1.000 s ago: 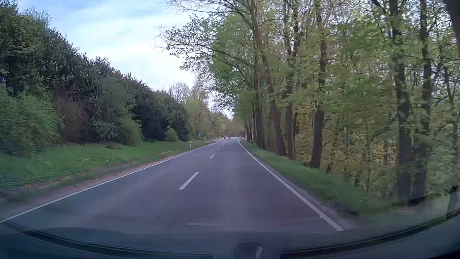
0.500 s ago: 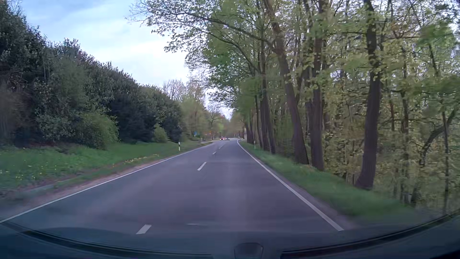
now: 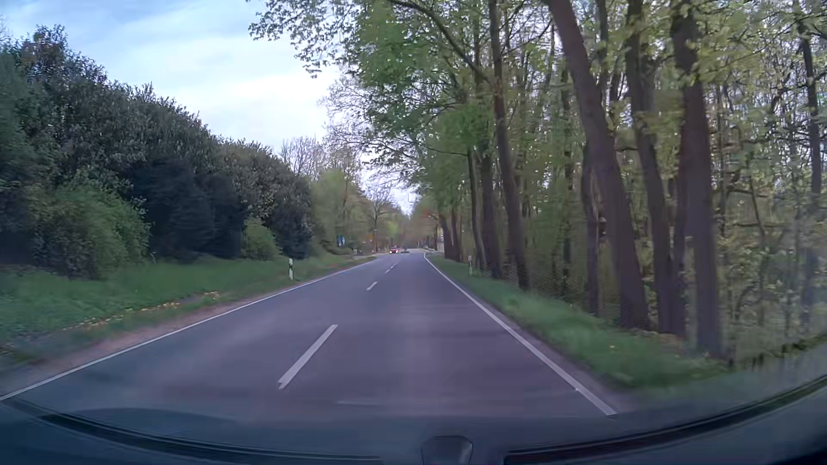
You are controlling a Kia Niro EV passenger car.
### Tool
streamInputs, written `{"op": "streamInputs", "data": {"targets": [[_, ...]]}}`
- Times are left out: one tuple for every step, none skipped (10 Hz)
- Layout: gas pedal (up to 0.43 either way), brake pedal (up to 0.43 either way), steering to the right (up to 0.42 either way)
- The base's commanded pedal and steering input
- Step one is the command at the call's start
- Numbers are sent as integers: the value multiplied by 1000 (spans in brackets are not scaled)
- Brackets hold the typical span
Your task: Follow the waypoints while adhering to traffic rules and regulations
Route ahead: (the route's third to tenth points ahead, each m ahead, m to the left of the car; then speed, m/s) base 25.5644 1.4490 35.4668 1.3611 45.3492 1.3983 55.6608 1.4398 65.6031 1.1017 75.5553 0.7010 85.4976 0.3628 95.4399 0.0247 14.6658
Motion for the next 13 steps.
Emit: {"op": "streamInputs", "data": {"targets": [[67,0,0],[67,0,0],[67,0,0],[67,0,0],[67,0,-1],[67,0,-1],[67,0,-3],[67,0,-6],[67,0,-7],[67,0,-7],[67,0,-7],[67,0,-7],[67,0,-7]]}}
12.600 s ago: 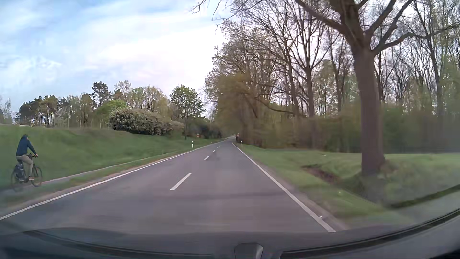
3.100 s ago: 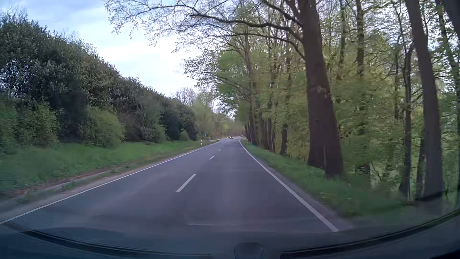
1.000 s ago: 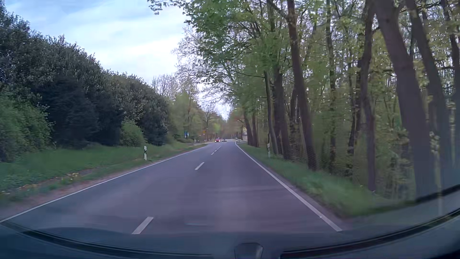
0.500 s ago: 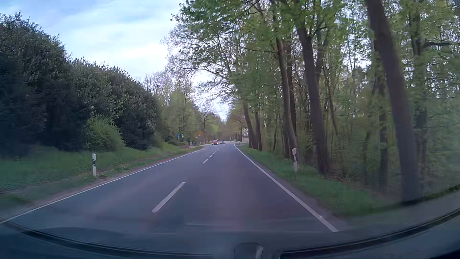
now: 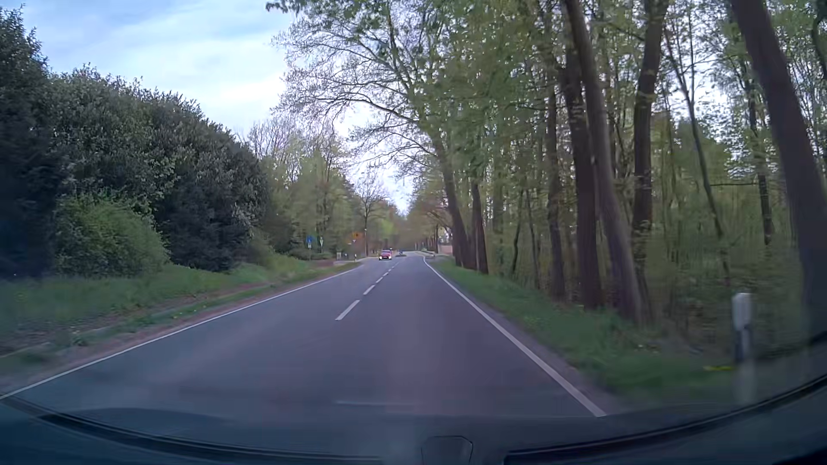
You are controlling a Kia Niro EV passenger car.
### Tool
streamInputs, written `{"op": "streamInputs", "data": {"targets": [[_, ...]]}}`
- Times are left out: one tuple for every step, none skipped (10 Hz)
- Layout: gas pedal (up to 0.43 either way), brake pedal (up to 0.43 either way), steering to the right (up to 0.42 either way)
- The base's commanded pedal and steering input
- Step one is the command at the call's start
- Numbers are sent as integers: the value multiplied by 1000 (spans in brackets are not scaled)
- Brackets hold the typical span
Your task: Follow the waypoints while adhering to traffic rules and regulations
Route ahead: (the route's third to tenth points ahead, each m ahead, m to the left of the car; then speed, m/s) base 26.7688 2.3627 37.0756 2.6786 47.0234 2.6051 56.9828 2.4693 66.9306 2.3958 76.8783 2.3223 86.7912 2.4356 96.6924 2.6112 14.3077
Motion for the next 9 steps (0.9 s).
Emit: {"op": "streamInputs", "data": {"targets": [[67,0,-7],[67,0,-7],[67,0,-7],[67,0,-7],[67,0,-6],[67,0,-6],[67,0,-6],[67,0,-6],[67,0,-6]]}}
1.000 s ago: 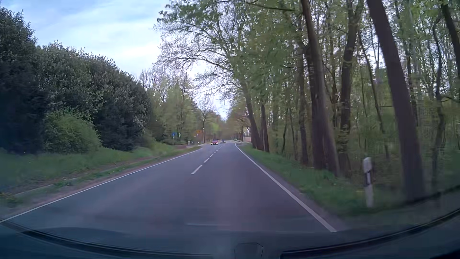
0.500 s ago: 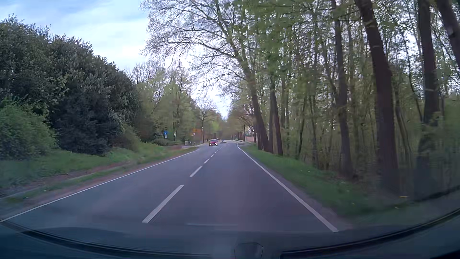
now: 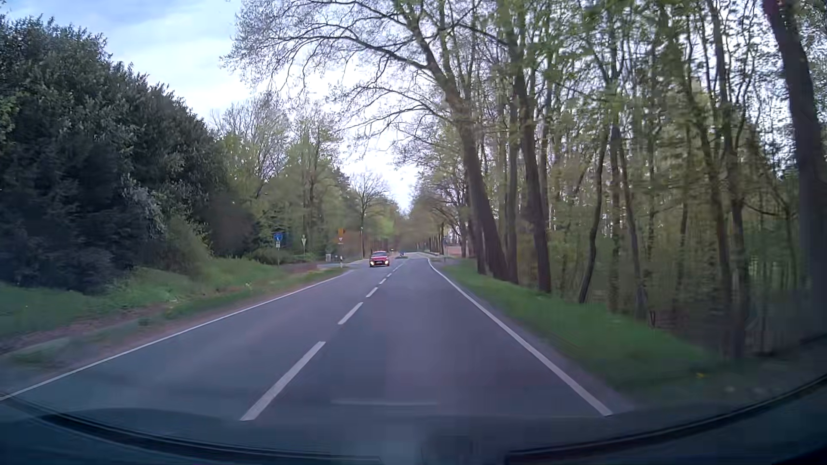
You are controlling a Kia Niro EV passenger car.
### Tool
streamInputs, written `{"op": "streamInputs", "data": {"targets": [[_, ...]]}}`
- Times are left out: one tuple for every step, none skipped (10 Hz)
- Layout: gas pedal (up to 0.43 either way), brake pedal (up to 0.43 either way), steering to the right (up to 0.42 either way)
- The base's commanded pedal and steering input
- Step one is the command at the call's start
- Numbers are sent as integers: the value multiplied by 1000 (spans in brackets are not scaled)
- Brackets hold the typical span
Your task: Follow the waypoints while adhering to traffic rules and regulations
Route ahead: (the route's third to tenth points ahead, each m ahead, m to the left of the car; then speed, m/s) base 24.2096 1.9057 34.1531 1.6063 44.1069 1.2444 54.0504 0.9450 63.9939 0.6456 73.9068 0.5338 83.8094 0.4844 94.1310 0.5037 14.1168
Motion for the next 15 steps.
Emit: {"op": "streamInputs", "data": {"targets": [[67,0,-4],[67,0,-4],[67,0,-4],[67,0,-3],[67,0,-3],[67,0,-2],[87,0,-1],[87,0,0],[87,0,0],[87,0,0],[87,0,1],[87,0,0],[98,0,0],[98,0,1],[98,0,0]]}}
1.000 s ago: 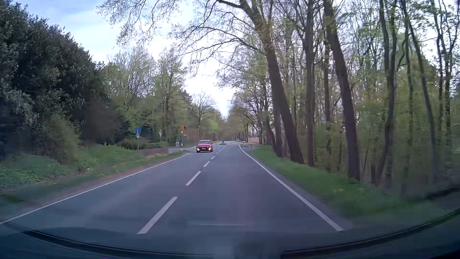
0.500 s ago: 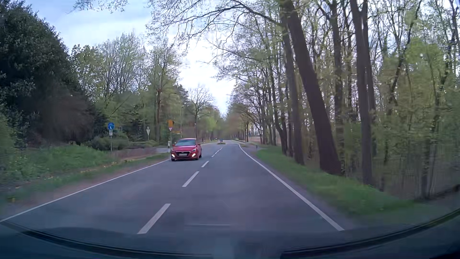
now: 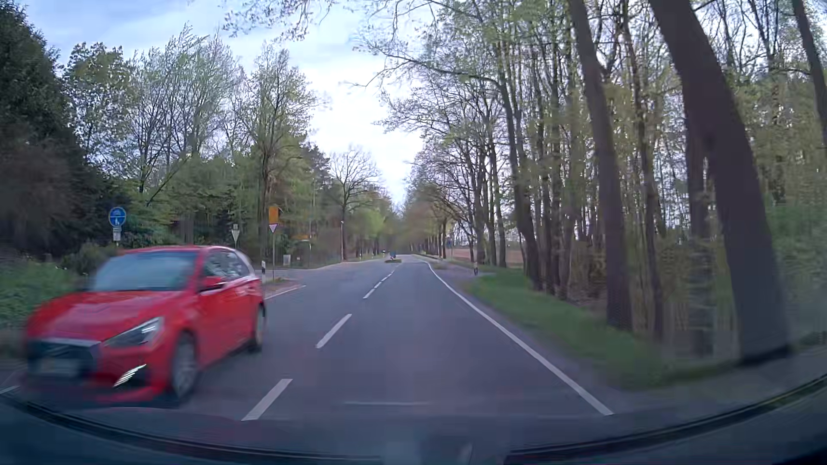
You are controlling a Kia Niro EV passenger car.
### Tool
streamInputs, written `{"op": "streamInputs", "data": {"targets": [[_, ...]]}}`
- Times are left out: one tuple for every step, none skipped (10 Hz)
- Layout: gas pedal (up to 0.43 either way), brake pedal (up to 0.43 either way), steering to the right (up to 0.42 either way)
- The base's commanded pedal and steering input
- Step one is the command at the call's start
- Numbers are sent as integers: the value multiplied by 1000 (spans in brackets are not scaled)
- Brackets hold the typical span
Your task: Follow the waypoints while adhering to traffic rules and regulations
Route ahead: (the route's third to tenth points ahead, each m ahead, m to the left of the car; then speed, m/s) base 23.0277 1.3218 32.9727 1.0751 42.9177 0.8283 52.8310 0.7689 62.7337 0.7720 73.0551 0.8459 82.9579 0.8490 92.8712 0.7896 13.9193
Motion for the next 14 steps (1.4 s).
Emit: {"op": "streamInputs", "data": {"targets": [[98,0,0],[98,0,1],[98,0,0],[98,0,0],[98,0,0],[98,0,0],[98,0,0],[98,0,-1],[98,0,-1],[98,0,-1],[98,0,-1],[98,0,-2],[98,0,-1],[110,0,-2]]}}
